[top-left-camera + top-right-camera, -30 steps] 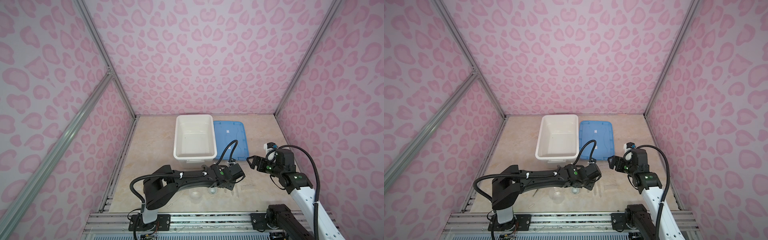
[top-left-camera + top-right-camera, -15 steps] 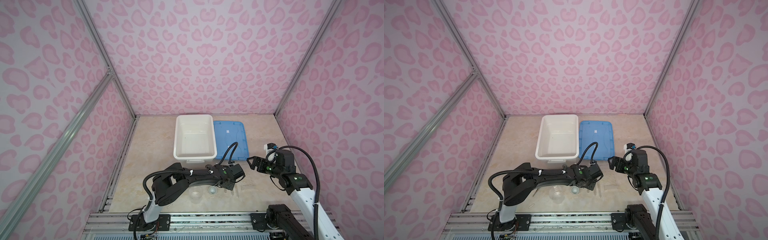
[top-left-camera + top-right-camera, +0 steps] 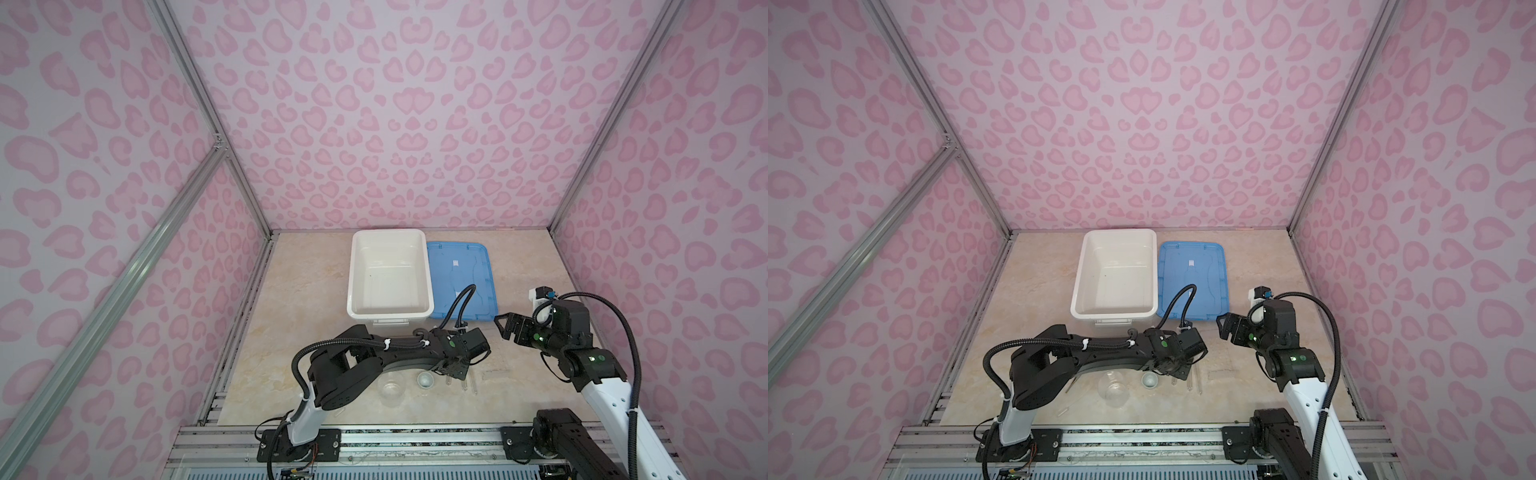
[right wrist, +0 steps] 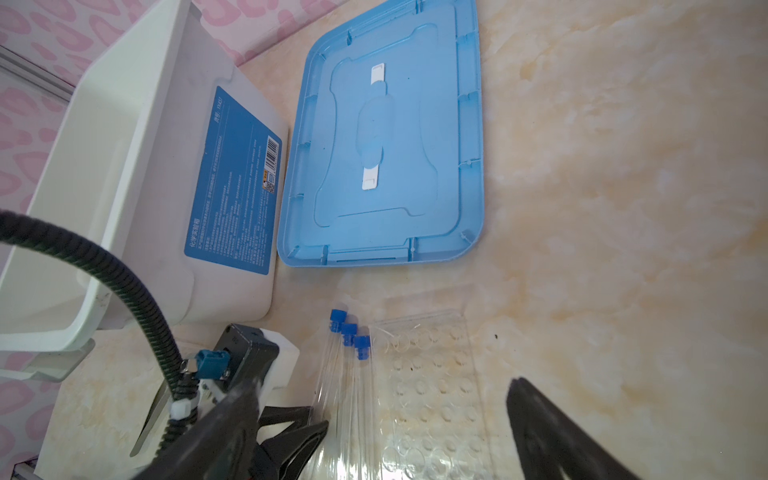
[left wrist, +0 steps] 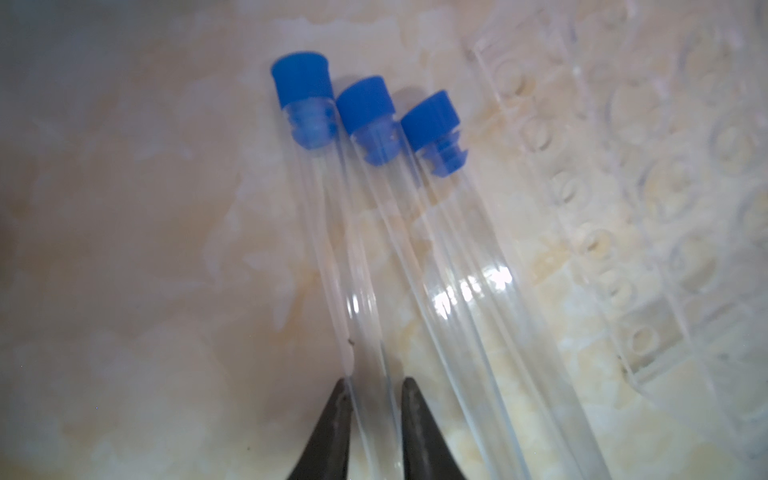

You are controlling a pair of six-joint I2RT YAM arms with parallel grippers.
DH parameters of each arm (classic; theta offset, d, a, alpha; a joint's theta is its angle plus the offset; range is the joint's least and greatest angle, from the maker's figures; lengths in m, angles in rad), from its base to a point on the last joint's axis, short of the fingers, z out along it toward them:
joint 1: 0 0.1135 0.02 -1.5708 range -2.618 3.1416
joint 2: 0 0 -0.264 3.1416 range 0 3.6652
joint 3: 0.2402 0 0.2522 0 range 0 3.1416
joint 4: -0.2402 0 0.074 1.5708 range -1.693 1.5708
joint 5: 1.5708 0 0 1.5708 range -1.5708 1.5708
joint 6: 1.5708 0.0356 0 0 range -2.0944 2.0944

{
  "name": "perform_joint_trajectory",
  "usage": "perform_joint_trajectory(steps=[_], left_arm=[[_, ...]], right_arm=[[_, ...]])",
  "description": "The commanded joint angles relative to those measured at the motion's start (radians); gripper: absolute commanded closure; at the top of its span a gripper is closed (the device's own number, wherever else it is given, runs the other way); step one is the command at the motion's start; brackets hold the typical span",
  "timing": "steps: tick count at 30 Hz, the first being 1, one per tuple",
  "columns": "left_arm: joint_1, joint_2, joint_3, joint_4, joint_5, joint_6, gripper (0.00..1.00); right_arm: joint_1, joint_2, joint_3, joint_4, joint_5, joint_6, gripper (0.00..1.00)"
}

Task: Organize the chemistry lab equipment
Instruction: 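Close the left gripper around one blue-capped test tube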

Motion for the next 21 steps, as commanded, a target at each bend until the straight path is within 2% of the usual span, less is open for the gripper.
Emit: perform_joint_trajectory(steps=[1, 7, 10, 14, 17, 21], left_arm=[[0.005, 0.018, 0.007, -0.045, -0.003, -0.023, 0.78], [0.012, 0.006, -0.007, -0.045, -0.015, -0.036, 0.80], [0.012, -0.009, -0.018, -0.036, -0.033, -0.038, 0.85], [0.012, -0.039, -0.037, -0.004, -0.056, -0.033, 0.87], [0.013, -0.081, -0.065, 0.046, -0.085, -0.018, 0.87], [0.013, -0.173, -0.160, 0.215, -0.084, 0.043, 0.88]], right_arm=[[0.002, -0.002, -0.004, 0.009, 0.008, -0.001, 0.06], [0.002, 0.000, -0.006, 0.014, 0.010, 0.001, 0.06], [0.000, 0.001, -0.008, 0.014, 0.008, 0.001, 0.06], [-0.001, 0.003, -0.006, 0.017, 0.003, 0.001, 0.06], [0.000, 0.009, -0.002, 0.025, -0.009, 0.006, 0.06], [-0.007, 0.040, 0.025, 0.028, -0.061, 0.005, 0.06]])
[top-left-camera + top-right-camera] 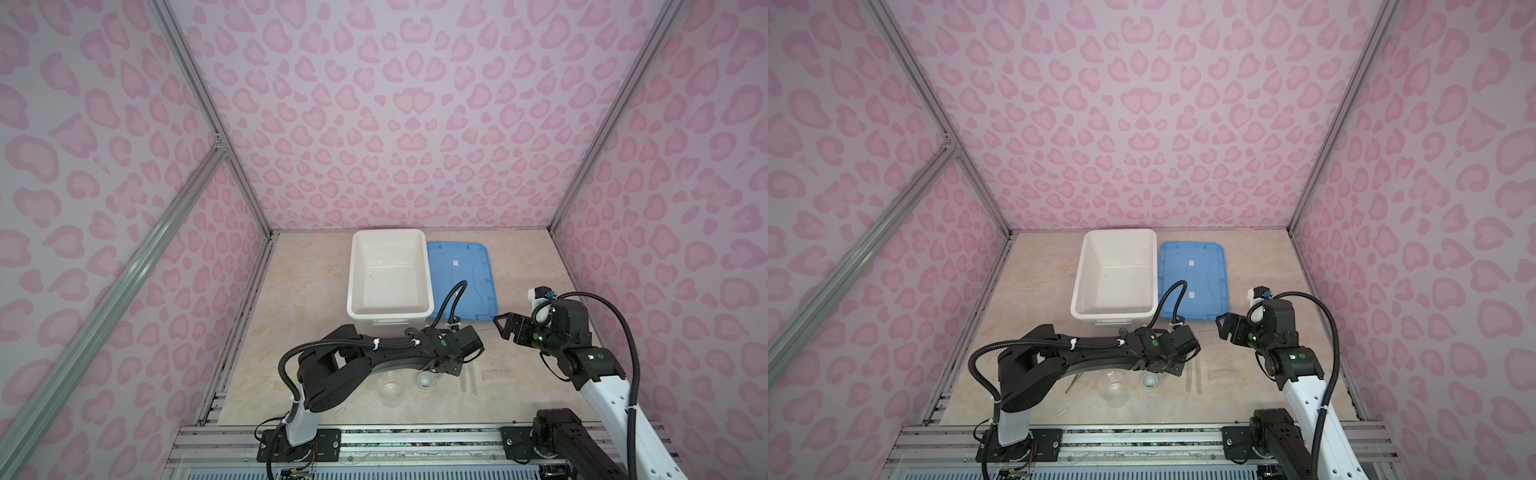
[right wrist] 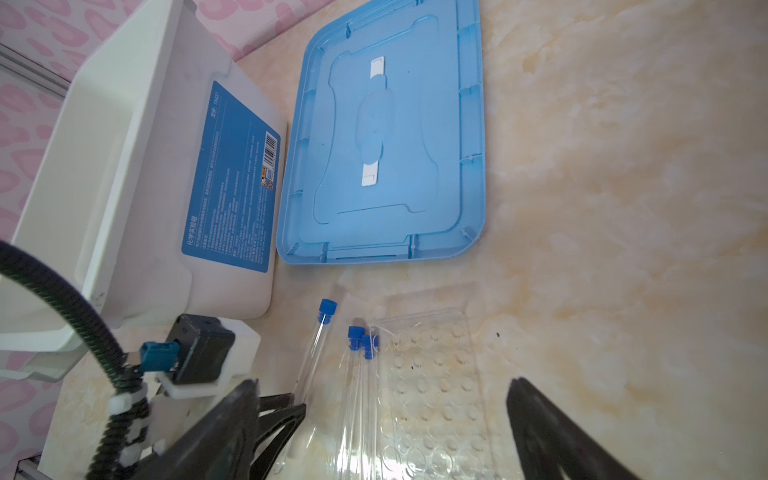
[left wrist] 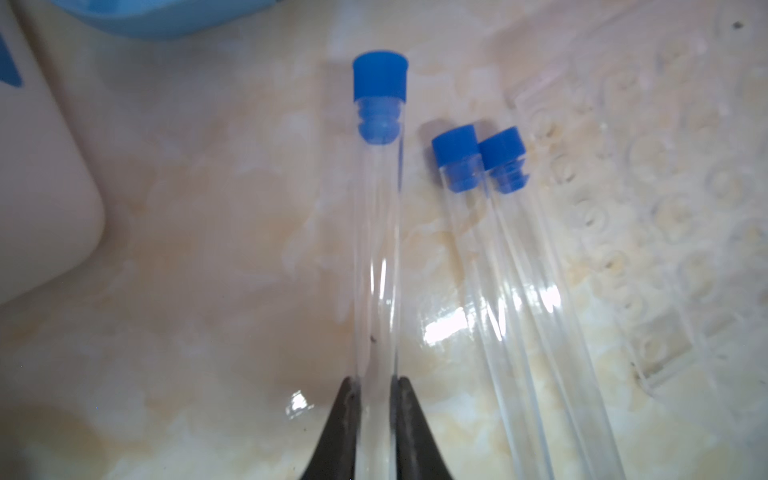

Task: Organize the chemistry lab equipment
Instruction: 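Close the left gripper around one blue-capped test tube, then lift the tube upright with the left gripper while the right gripper grasps its cap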

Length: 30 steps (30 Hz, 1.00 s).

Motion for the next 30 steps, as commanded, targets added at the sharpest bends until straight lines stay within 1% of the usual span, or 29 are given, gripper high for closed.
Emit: perform_joint_trajectory(steps=[1, 4, 7, 10, 13, 14, 16, 17, 19, 21, 24, 25, 28, 30], left_arm=[[0.000, -0.070, -0.061, 0.177, -0.019, 0.053, 0.88], [-0.002, -0.124, -0.110, 0.285, -0.026, 0.100, 0.89], [-0.011, -0.193, -0.190, 0.434, -0.021, 0.163, 0.89], [-0.022, -0.249, -0.259, 0.539, -0.038, 0.230, 0.89], [-0.025, -0.285, -0.319, 0.630, -0.033, 0.268, 0.89], [-0.027, -0.294, -0.338, 0.664, -0.029, 0.278, 0.89], [-0.032, -0.304, -0.355, 0.690, -0.035, 0.288, 0.89], [-0.037, -0.309, -0.363, 0.702, -0.043, 0.295, 0.89], [-0.050, -0.319, -0.372, 0.712, -0.066, 0.305, 0.89], [-0.060, -0.320, -0.367, 0.702, -0.085, 0.313, 0.90], [-0.073, -0.320, -0.364, 0.697, -0.102, 0.321, 0.91], [-0.075, -0.321, -0.363, 0.699, -0.101, 0.319, 0.91], [-0.078, -0.312, -0.356, 0.692, -0.107, 0.317, 0.91], [-0.079, -0.308, -0.354, 0.690, -0.110, 0.317, 0.91]], right_arm=[[-0.013, 0.027, 0.030, 0.022, -0.063, 0.003, 0.06], [-0.030, 0.059, 0.087, -0.012, -0.124, -0.006, 0.07], [-0.036, 0.085, 0.152, -0.059, -0.174, -0.028, 0.08], [-0.034, 0.107, 0.184, -0.066, -0.241, -0.026, 0.10], [0.006, 0.135, 0.197, -0.055, -0.288, -0.009, 0.14], [0.037, 0.150, 0.200, -0.051, -0.286, -0.009, 0.16], [0.095, 0.177, 0.207, -0.049, -0.274, -0.022, 0.20], [0.126, 0.193, 0.210, -0.051, -0.250, -0.024, 0.21], [0.158, 0.217, 0.212, -0.045, -0.216, -0.020, 0.25], [0.172, 0.237, 0.199, -0.019, -0.204, -0.004, 0.28], [0.180, 0.259, 0.177, 0.024, -0.219, 0.019, 0.36], [0.183, 0.267, 0.176, 0.030, -0.226, 0.022, 0.40], [0.188, 0.269, 0.172, 0.038, -0.236, 0.023, 0.48], [0.187, 0.260, 0.166, 0.040, -0.237, 0.026, 0.55]])
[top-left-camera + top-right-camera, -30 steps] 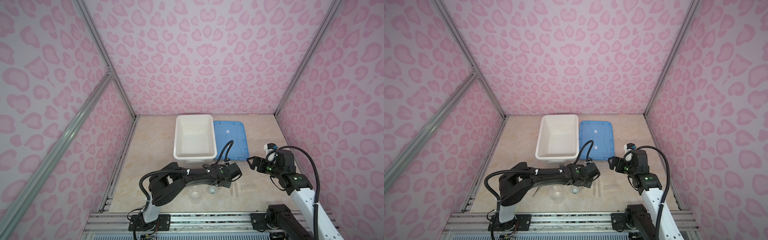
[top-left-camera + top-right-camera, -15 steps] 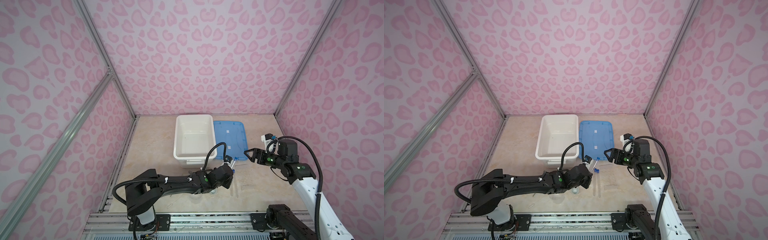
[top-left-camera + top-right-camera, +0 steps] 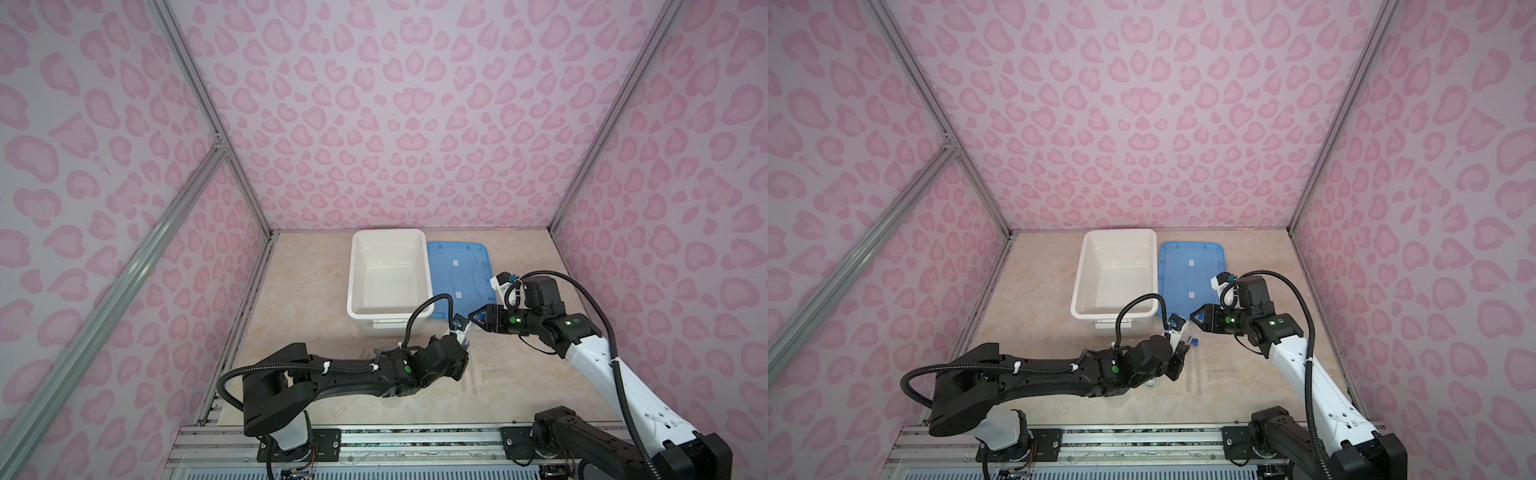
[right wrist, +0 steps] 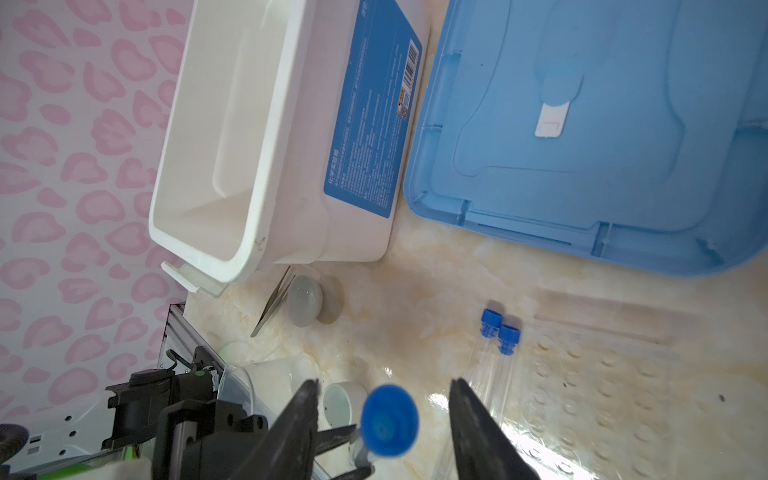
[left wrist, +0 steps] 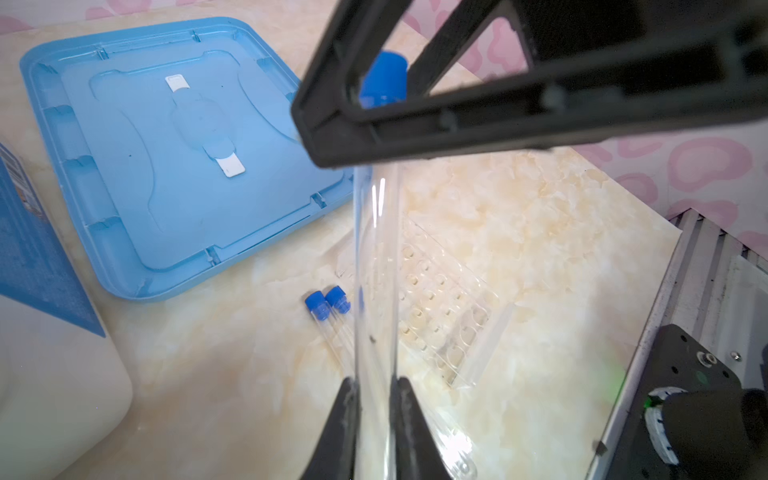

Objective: Organize the chemistry lab equipment

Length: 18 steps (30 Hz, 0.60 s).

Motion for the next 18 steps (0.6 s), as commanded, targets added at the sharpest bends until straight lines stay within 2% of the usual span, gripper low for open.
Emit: perform_joint_trajectory(steps=[1, 6, 15, 17, 18], left_arm=[[-0.003, 0.001, 0.011, 0.029, -0.023, 0.013, 0.91], [-0.005, -0.001, 0.010, 0.025, -0.035, 0.017, 0.90], [-0.006, 0.016, 0.030, 0.014, -0.032, 0.012, 0.89], [-0.006, 0.017, 0.032, 0.003, -0.036, 0.008, 0.84], [-0.007, 0.017, 0.033, 0.000, -0.034, 0.006, 0.78]], right_arm=[[0.002, -0.009, -0.015, 0.032, -0.010, 0.016, 0.57], [0.000, -0.014, -0.024, 0.037, -0.023, 0.019, 0.70], [0.000, -0.005, -0.024, 0.032, -0.027, 0.023, 0.82], [0.001, -0.008, -0.027, 0.029, -0.016, 0.022, 0.84], [0.000, -0.013, -0.031, 0.032, -0.010, 0.025, 0.84]])
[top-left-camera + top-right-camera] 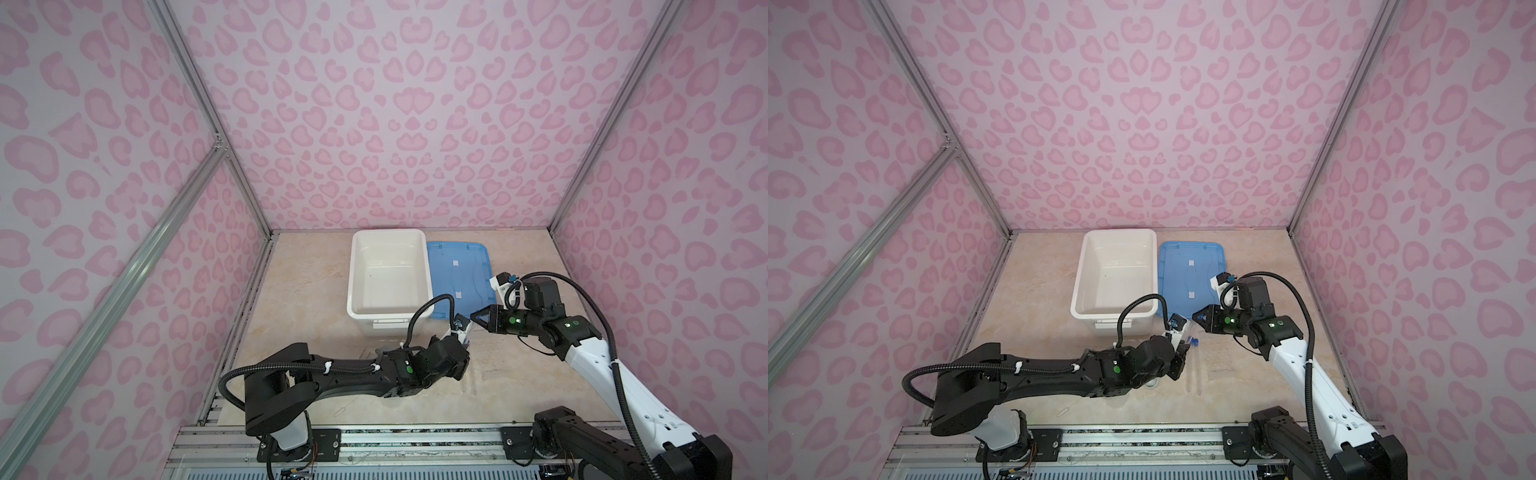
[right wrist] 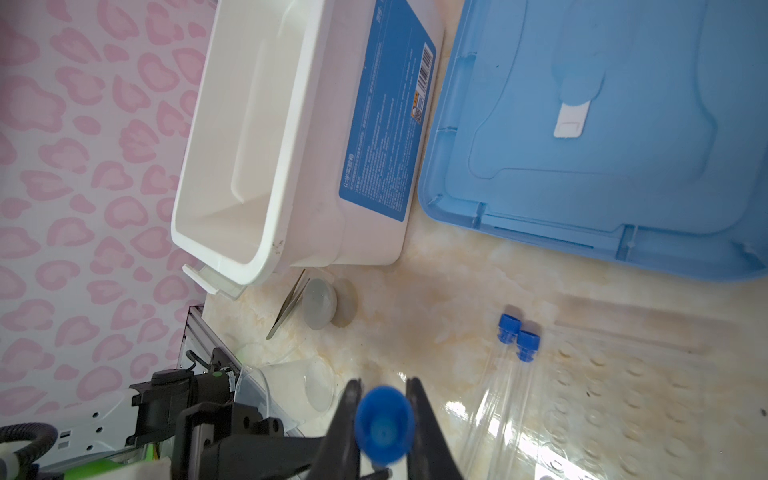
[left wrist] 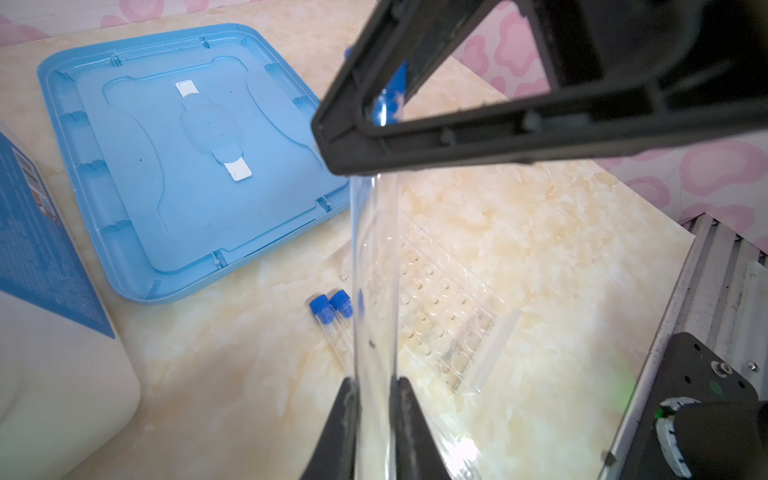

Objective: Organize the chemistry lab equipment

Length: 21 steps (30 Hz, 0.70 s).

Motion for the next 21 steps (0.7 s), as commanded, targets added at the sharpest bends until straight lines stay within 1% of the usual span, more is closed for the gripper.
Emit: perform_joint_trajectory(steps=[1, 2, 5, 6, 7, 8, 10, 13, 15, 17, 21], left_arm=[[-0.001, 0.007, 0.017, 0.009, -0.005, -0.006, 0.70], [0.000, 0.007, 0.021, 0.003, -0.006, -0.011, 0.65], [0.000, -0.012, 0.036, -0.027, 0.016, -0.038, 0.42], [-0.001, -0.029, 0.042, -0.030, 0.038, -0.054, 0.28], [0.000, -0.051, 0.052, -0.043, 0.056, -0.079, 0.12], [0.000, -0.069, 0.071, -0.071, 0.063, -0.104, 0.02], [0.001, -0.108, 0.104, -0.117, 0.092, -0.141, 0.03], [0.006, -0.165, 0.108, -0.113, 0.139, -0.215, 0.03], [0.019, -0.179, 0.109, -0.108, 0.188, -0.271, 0.03], [0.024, -0.179, 0.107, -0.100, 0.216, -0.308, 0.03], [0.025, -0.141, 0.118, -0.102, 0.244, -0.335, 0.03]], right_arm=[[0.000, -0.010, -0.013, 0.001, 0.028, -0.013, 0.84], [0.001, -0.019, -0.014, -0.001, 0.044, -0.016, 0.84], [0.000, -0.054, -0.017, -0.003, 0.116, -0.031, 0.83], [0.001, -0.070, -0.016, -0.004, 0.141, -0.039, 0.83], [0.001, -0.088, -0.016, -0.001, 0.166, -0.047, 0.83], [0.003, -0.114, -0.017, 0.001, 0.207, -0.054, 0.83], [0.006, -0.161, -0.020, 0.013, 0.290, -0.070, 0.83], [0.023, -0.239, -0.035, 0.041, 0.436, -0.089, 0.83], [0.039, -0.275, -0.051, 0.066, 0.528, -0.094, 0.83], [0.062, -0.303, -0.067, 0.094, 0.632, -0.099, 0.83], [0.137, -0.331, -0.128, 0.179, 0.820, -0.128, 0.84]])
